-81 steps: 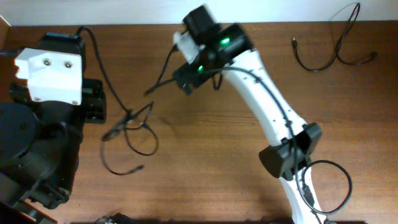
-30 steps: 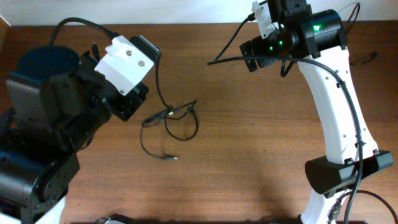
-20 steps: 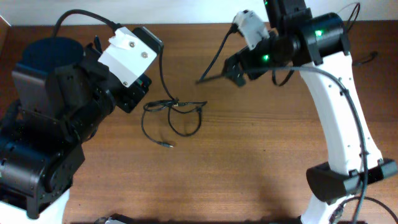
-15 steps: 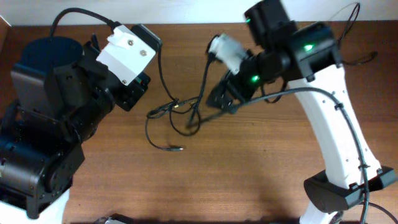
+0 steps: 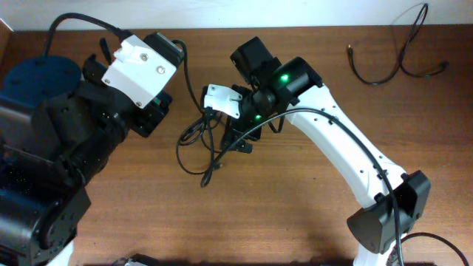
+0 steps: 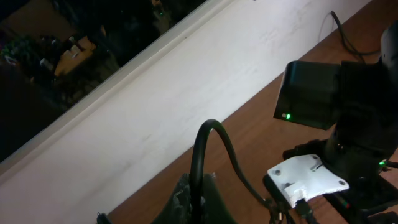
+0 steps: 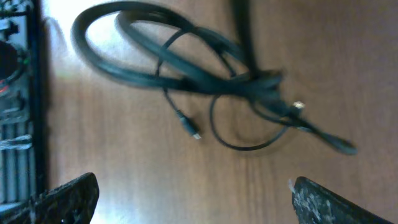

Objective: Untangle cables

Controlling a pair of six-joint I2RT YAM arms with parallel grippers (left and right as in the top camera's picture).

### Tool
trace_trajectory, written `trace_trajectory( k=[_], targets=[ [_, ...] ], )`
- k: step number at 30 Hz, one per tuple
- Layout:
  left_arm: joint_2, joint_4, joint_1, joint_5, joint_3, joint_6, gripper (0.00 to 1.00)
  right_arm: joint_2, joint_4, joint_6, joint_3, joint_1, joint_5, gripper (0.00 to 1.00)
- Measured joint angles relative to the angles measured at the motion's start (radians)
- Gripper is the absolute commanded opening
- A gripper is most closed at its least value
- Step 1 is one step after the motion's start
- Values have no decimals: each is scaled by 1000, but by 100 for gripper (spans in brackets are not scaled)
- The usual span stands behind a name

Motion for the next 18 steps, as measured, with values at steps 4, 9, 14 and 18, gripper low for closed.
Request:
trace_trajectory(
  k=[4, 9, 14, 18],
  targets=[
    [0, 0, 0, 0, 0, 0, 0, 0, 156, 34, -3, 56, 194, 99],
    [0, -1, 0, -5, 0, 0, 0, 0, 276, 138, -3, 63, 254, 99],
    [0, -2, 0, -21, 0, 0, 0, 0, 285, 165, -3, 93, 253, 99],
    [0, -3, 0, -27, 0, 0, 0, 0, 307, 174, -3, 178, 259, 99]
  ],
)
